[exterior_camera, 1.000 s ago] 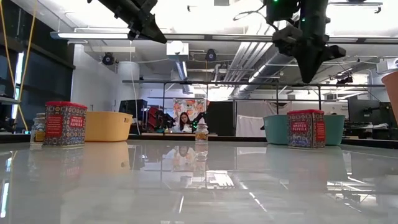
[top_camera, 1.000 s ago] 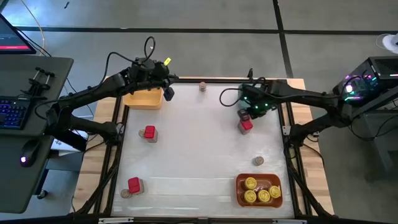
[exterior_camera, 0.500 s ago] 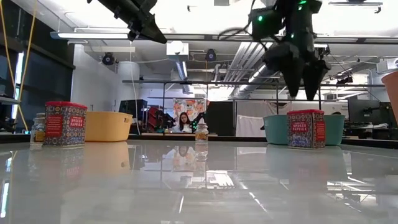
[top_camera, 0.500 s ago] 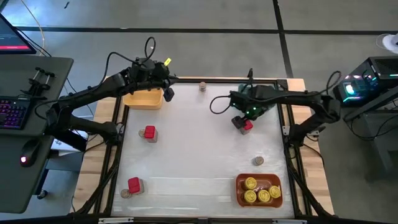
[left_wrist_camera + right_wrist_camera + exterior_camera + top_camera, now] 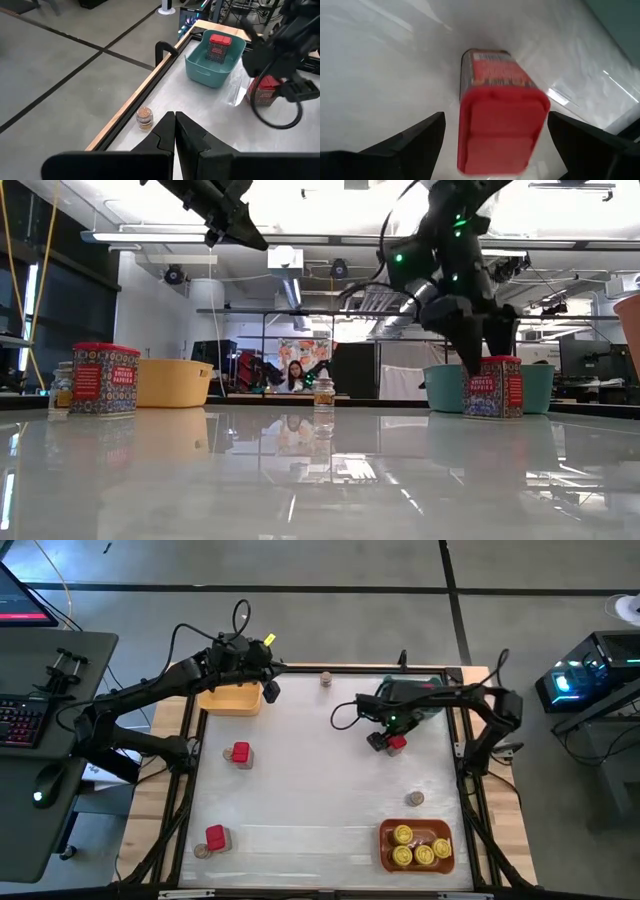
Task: Sort spices by type
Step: Put the top red seasoning can into the green bin
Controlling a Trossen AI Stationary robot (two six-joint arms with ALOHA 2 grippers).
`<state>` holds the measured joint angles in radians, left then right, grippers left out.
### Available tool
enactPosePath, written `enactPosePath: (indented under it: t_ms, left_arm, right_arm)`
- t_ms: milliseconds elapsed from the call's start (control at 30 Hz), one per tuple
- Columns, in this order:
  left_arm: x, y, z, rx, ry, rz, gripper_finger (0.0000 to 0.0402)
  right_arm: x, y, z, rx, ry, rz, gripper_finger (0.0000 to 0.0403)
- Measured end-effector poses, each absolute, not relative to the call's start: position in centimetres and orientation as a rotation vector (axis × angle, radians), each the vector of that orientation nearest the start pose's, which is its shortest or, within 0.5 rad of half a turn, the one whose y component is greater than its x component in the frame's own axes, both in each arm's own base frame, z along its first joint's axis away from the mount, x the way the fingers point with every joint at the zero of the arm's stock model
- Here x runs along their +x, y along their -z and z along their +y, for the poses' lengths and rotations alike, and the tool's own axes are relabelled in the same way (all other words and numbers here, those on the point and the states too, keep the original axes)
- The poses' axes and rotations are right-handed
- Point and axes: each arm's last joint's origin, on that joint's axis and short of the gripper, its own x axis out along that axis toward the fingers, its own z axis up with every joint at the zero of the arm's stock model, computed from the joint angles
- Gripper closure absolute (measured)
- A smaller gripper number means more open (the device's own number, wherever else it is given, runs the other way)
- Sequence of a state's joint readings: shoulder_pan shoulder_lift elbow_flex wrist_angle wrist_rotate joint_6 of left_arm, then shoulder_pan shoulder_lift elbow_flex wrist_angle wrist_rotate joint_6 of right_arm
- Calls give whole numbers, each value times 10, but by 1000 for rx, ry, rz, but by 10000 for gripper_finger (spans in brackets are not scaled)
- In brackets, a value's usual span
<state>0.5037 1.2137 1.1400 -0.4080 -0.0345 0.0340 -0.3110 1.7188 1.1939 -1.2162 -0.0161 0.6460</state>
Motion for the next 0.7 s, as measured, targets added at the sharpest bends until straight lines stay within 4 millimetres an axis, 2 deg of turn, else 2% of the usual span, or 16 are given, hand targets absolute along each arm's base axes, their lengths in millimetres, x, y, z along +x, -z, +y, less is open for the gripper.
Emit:
enactPosePath:
  t_ms: [133, 233, 333, 400, 533, 700]
  left_arm:
    - [229, -348, 127, -85, -520, 482, 401]
    - [229, -347, 127, -87, -520, 490, 401]
    - [228, -346, 127, -89, -520, 500, 402]
    - [228, -346, 127, -89, -520, 501, 401]
    - [228, -347, 127, -72, -518, 500, 401]
    - [228, -347, 129, -65, -524, 498, 401]
  right_arm:
    - [274, -188, -93, 760, 781, 1647, 72]
    - [273, -186, -94, 765, 754, 1665, 121]
    - [269, -192, -92, 759, 747, 1687, 200]
    - [263, -198, -90, 749, 736, 1706, 195]
    - [255, -225, -92, 770, 725, 1649, 195]
    - [247, -287, -116, 852, 826, 1346, 195]
